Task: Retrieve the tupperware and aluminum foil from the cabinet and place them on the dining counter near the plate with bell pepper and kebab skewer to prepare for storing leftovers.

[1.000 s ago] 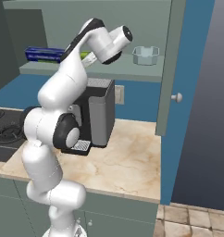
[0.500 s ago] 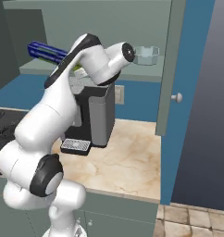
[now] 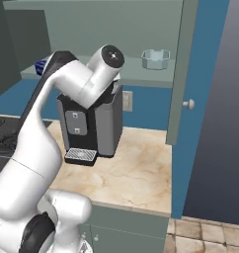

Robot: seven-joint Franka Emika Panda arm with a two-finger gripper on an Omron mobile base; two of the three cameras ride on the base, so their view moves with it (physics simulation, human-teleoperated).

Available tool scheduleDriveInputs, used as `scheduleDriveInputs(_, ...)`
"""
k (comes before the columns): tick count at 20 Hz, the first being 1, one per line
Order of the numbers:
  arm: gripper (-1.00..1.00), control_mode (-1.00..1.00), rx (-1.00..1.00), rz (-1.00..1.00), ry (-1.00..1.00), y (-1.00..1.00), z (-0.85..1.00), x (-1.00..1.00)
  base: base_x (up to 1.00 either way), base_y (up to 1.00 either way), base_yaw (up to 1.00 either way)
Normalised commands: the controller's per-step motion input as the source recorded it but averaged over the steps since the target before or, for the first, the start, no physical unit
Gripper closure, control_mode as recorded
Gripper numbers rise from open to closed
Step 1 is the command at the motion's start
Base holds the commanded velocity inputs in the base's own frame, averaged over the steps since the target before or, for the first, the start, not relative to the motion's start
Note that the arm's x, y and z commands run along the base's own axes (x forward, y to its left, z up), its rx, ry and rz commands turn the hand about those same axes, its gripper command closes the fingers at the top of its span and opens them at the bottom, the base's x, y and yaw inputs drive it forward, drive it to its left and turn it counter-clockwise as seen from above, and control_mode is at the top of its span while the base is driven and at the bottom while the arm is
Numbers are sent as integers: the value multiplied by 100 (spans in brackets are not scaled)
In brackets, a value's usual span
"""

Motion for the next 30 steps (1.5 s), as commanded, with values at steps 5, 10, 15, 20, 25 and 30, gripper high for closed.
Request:
scheduleDriveInputs(5,100,-100,-8,-2,26,-37,13,-100,0,0,0)
scheduleDriveInputs(10,100,-100,-2,-2,10,-8,15,-100,0,0,0)
scheduleDriveInputs(15,100,-100,-4,0,0,0,3,-99,0,0,0)
scheduleDriveInputs(20,100,-100,-13,-7,10,0,-11,-78,0,0,0)
scheduleDriveInputs(25,100,100,-14,-6,13,0,-14,-56,-18,0,-1)
scheduleDriveInputs(30,100,100,0,0,0,0,0,0,-100,0,0)
